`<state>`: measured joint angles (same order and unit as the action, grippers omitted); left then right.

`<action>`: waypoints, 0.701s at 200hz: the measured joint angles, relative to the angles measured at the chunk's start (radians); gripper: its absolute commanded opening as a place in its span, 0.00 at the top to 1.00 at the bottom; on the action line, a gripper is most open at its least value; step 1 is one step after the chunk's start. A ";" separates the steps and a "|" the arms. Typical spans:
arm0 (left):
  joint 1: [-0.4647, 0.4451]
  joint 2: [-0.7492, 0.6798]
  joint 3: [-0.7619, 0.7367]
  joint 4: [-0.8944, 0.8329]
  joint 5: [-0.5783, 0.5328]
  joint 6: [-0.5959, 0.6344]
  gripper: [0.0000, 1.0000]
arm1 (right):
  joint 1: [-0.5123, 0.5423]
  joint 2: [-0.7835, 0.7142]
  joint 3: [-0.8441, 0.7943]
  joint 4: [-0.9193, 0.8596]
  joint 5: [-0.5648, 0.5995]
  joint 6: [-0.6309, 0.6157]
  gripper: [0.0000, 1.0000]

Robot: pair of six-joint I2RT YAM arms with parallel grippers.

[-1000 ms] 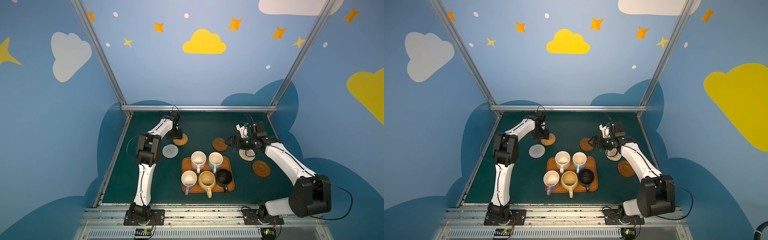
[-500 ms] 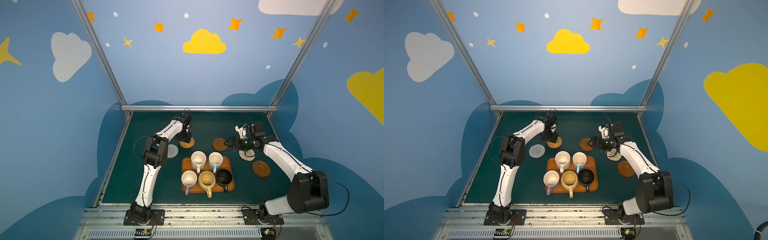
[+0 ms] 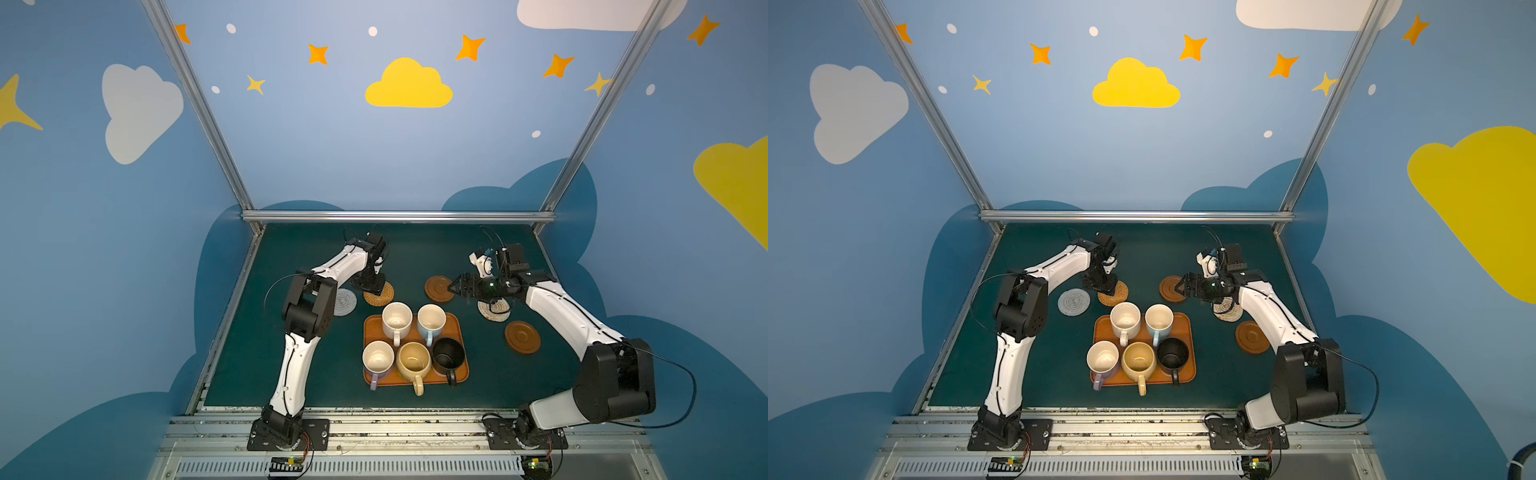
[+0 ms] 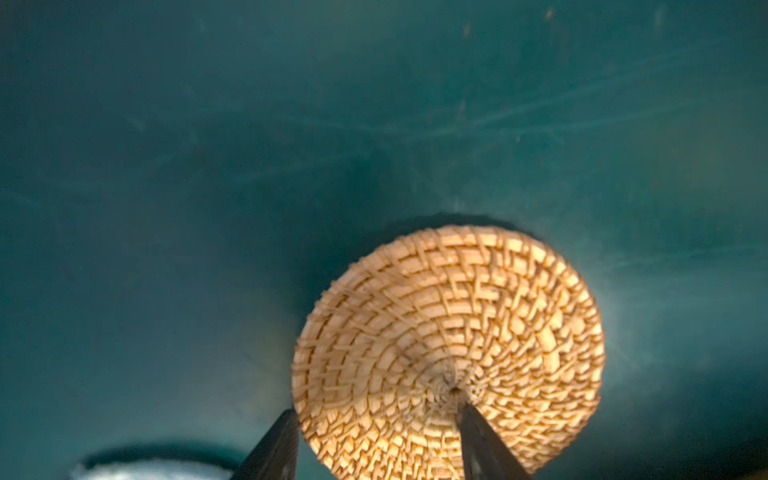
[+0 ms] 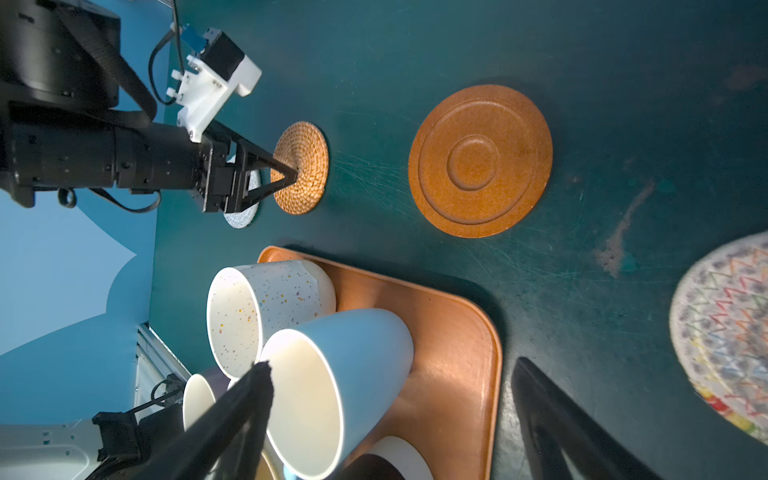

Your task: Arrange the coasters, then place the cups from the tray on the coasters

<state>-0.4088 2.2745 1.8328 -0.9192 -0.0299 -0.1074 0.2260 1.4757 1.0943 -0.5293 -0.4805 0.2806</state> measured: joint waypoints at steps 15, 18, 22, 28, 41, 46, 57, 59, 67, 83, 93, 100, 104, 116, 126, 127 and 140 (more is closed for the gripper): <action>-0.003 -0.006 -0.011 0.003 0.007 -0.005 0.39 | 0.000 0.011 0.003 0.000 -0.001 0.003 0.11; -0.003 -0.007 -0.012 0.003 0.010 -0.005 0.39 | 0.000 0.014 0.005 -0.001 -0.002 0.003 0.11; -0.004 -0.009 -0.014 0.004 0.013 -0.005 0.39 | 0.000 0.018 0.006 -0.001 -0.003 0.005 0.11; -0.006 -0.013 -0.022 0.009 0.013 -0.005 0.39 | 0.000 0.025 0.010 -0.002 -0.003 0.007 0.11; -0.013 -0.024 -0.039 0.015 0.013 -0.010 0.38 | 0.000 0.037 0.018 -0.002 -0.005 0.009 0.11; -0.018 -0.025 -0.040 0.013 0.011 -0.015 0.38 | 0.000 0.040 0.019 -0.002 -0.006 0.010 0.11; -0.026 -0.025 -0.038 0.007 0.002 -0.024 0.36 | 0.000 0.045 0.023 -0.003 -0.007 0.011 0.11; -0.028 -0.025 -0.037 0.006 -0.001 -0.025 0.36 | 0.000 0.046 0.024 -0.003 -0.008 0.011 0.11; -0.032 -0.025 -0.034 0.003 -0.008 -0.033 0.35 | 0.000 0.051 0.029 -0.007 -0.008 0.011 0.11; -0.037 -0.025 -0.030 -0.001 -0.020 -0.043 0.34 | 0.000 0.063 0.041 -0.010 0.000 0.013 0.12; -0.039 -0.024 -0.029 -0.003 -0.026 -0.051 0.34 | 0.000 0.070 0.048 -0.015 0.009 0.018 0.13; -0.040 -0.024 -0.028 -0.003 -0.029 -0.056 0.33 | 0.000 0.076 0.052 -0.018 0.015 0.020 0.13; -0.040 -0.024 -0.028 -0.003 -0.030 -0.057 0.32 | 0.000 0.080 0.053 -0.019 0.020 0.023 0.13; -0.040 -0.024 -0.028 -0.003 -0.034 -0.064 0.32 | 0.000 0.093 0.059 -0.030 0.039 0.032 0.14; -0.040 -0.024 -0.028 -0.002 -0.034 -0.067 0.32 | 0.000 0.105 0.064 -0.037 0.054 0.038 0.15; -0.040 -0.024 -0.028 -0.002 -0.034 -0.068 0.32 | 0.000 0.106 0.064 -0.038 0.055 0.039 0.15; -0.040 -0.023 -0.022 -0.001 -0.034 -0.073 0.32 | 0.000 0.122 0.072 -0.053 0.072 0.044 0.16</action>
<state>-0.4484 2.2513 1.8107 -0.9199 -0.0635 -0.1802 0.2260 1.5982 1.1667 -0.5827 -0.4088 0.3244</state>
